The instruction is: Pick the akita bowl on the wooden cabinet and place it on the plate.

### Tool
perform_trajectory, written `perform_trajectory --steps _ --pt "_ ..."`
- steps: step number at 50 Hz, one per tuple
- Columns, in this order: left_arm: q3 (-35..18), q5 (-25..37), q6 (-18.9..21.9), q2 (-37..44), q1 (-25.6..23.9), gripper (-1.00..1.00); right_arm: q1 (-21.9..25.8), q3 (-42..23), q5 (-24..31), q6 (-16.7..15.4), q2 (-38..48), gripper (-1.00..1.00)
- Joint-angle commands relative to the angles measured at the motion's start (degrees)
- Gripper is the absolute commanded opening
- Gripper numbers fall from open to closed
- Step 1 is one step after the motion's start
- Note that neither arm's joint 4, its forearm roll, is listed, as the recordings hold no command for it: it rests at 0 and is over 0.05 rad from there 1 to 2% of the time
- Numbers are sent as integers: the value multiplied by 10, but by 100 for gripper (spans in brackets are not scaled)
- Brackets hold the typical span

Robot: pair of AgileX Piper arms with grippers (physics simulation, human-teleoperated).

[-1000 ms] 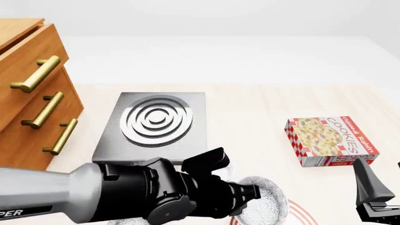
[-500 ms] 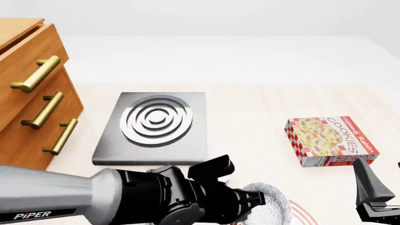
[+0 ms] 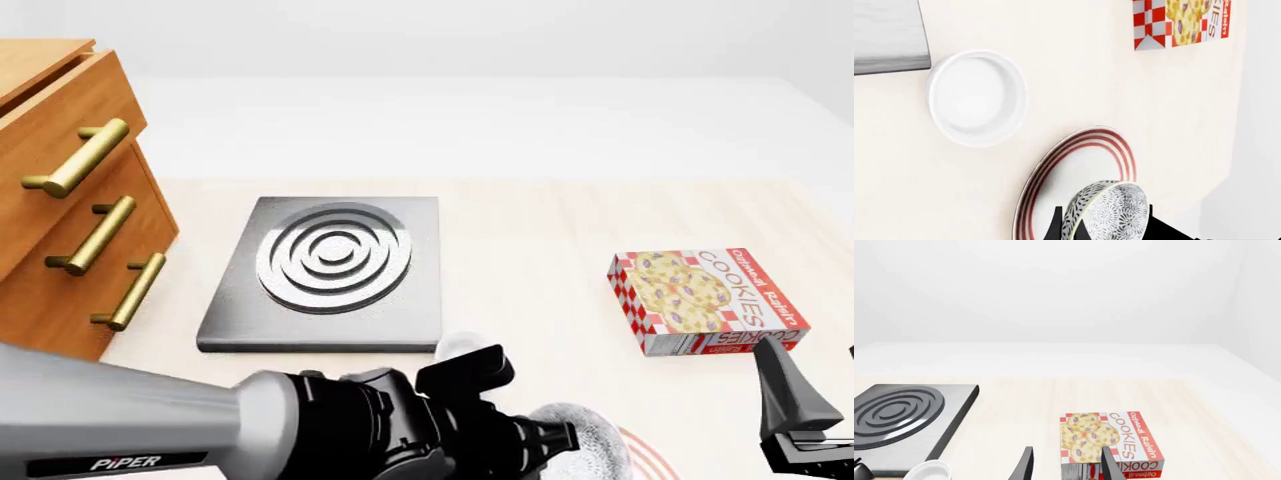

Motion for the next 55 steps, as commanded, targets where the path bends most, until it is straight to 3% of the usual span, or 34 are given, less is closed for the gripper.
perform_trajectory --steps 1,27,50,51,55 --pt "-10 -9 -3 17 -9 -100 0 0 0 0 0 100" --pt "-16 -25 -12 46 -20 -100 0 0 0 0 0 100" --pt "-21 -23 9 34 -9 -100 0 0 0 0 0 100" --pt "-22 -22 11 34 -10 100 0 0 0 0 0 100" --pt "-26 -16 19 30 -13 100 0 0 0 0 0 100"
